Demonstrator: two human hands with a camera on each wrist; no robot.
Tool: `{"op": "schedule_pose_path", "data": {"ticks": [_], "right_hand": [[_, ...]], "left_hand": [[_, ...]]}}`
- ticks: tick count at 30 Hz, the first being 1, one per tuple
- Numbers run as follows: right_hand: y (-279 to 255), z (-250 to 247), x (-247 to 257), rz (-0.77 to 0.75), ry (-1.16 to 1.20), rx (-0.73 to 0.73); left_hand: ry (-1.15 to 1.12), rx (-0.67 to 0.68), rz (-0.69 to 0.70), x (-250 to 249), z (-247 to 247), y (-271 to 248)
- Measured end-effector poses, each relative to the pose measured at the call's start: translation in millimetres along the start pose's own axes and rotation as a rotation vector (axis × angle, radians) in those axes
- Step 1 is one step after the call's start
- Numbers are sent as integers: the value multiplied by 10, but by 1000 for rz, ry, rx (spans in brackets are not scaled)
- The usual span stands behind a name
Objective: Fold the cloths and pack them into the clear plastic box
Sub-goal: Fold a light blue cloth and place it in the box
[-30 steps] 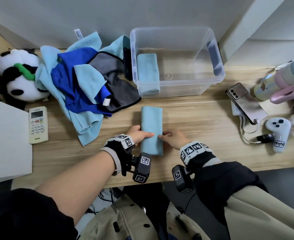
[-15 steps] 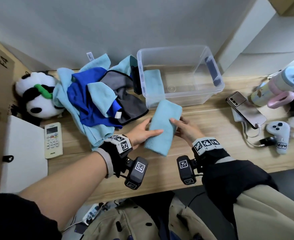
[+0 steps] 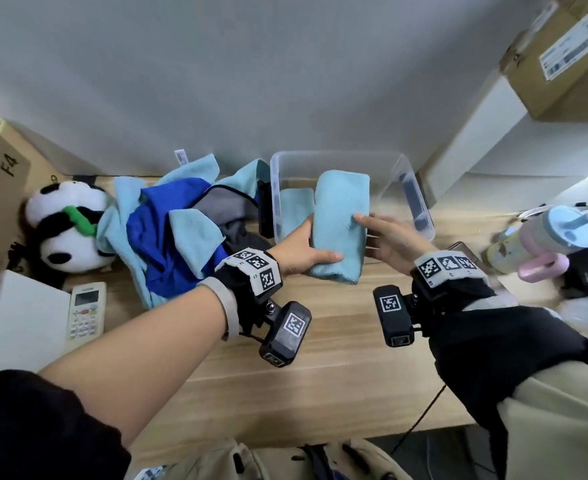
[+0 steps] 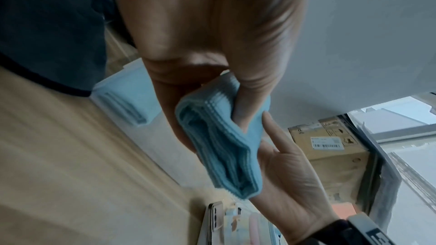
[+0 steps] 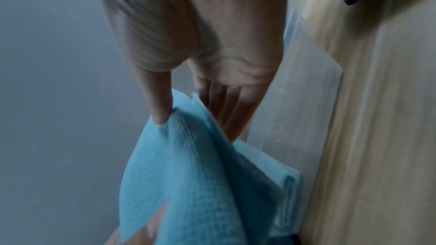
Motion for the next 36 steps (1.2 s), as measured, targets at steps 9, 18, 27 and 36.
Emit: {"op": "schedule_pose_path", "data": {"ticks": [9, 18, 27, 36], "right_hand": [[497, -108, 529, -16, -127, -71], [1162, -583, 469, 215, -227, -229], [1535, -642, 205, 435, -355, -274], [1696, -611, 60, 508, -383, -254]], "left_hand": [[-139, -144, -25, -63, -298, 483], [607, -669, 21, 36, -1333, 413], [378, -641, -53, 385, -1404, 456], [388, -590, -69, 390, -1400, 480]]}}
Point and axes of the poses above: each hand's wrist, its own y-axis towards the middle knuckle, its own z-axis out of the palm, x = y × z, the point moved 9 cm from there along y, towards the middle knuckle, and after that the axes turned 13 degrees about z, right-handed, at the moved point
